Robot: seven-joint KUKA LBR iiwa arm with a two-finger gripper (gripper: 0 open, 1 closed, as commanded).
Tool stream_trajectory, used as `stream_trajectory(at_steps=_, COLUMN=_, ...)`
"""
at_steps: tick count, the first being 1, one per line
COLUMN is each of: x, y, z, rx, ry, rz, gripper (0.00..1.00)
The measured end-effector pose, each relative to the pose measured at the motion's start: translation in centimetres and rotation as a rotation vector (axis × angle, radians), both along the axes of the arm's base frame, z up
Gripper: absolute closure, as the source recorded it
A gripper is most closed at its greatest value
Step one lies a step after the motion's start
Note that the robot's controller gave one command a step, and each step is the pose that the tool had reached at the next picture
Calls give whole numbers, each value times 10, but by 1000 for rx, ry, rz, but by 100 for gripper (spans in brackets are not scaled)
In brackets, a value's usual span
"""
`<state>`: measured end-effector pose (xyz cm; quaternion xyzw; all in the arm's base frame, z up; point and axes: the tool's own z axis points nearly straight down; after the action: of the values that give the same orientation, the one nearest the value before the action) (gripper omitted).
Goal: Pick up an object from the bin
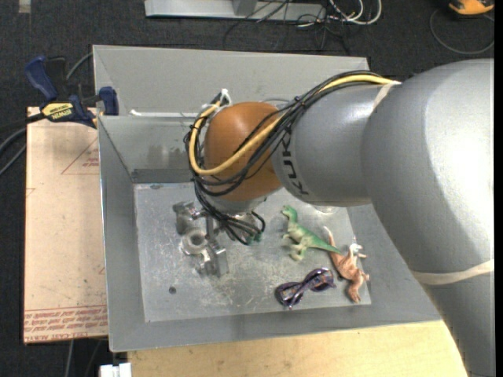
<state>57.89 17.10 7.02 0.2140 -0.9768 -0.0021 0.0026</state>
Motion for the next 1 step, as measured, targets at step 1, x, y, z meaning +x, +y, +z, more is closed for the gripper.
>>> stream_trajectory(at_steps=1, x=3, y=3, z=51, rx=1, ry=-11, rz=-62, gripper=0)
